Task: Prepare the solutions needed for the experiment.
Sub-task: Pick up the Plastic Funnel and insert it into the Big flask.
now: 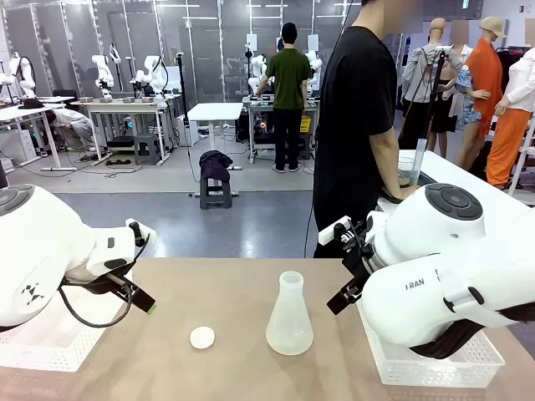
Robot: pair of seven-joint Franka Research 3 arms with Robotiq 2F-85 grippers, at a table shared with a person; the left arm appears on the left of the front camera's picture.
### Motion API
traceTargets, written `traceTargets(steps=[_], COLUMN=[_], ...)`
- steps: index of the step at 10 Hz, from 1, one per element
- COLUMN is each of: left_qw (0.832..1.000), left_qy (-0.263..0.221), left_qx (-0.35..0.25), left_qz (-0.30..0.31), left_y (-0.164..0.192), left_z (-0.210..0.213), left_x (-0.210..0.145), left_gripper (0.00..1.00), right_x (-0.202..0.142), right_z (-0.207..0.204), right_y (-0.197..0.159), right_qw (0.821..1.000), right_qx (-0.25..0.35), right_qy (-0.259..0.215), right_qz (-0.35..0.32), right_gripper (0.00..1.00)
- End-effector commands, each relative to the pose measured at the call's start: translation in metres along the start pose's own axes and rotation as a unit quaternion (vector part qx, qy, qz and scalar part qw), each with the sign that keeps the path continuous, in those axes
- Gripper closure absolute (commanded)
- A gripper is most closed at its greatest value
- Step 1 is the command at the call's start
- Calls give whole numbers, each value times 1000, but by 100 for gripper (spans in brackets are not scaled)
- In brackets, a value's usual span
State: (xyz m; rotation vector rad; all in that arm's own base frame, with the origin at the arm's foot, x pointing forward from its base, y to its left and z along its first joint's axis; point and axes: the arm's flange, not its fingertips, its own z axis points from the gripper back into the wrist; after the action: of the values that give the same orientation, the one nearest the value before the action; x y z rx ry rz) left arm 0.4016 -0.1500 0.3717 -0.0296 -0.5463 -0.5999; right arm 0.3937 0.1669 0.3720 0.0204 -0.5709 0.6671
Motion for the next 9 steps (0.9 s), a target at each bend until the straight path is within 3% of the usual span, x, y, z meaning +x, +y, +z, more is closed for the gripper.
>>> traceTargets(steps=[1, 4, 6, 7, 9], left_qw=[1000, 1000, 993, 993, 978], left_qy=[0, 0, -38, -37, -38], left_qx=[0, 0, -100, -96, -158], left_qz=[0, 0, 43, 65, 130], left_y=[0, 0, 10, 18, 28], left_z=[0, 0, 8, 9, 13], left_x=[0, 0, 15, 21, 34], left_gripper=[0, 0, 0, 0, 0], right_x=[0, 0, 11, 15, 24], right_z=[0, 0, 13, 17, 27], right_y=[0, 0, -14, -23, -31], right_qw=[1000, 1000, 994, 989, 973], right_qx=[0, 0, 57, 78, 121], right_qy=[0, 0, -55, -77, -109], right_qz=[-1, 0, -70, -96, -162], right_gripper=[0, 0, 0, 0, 0])
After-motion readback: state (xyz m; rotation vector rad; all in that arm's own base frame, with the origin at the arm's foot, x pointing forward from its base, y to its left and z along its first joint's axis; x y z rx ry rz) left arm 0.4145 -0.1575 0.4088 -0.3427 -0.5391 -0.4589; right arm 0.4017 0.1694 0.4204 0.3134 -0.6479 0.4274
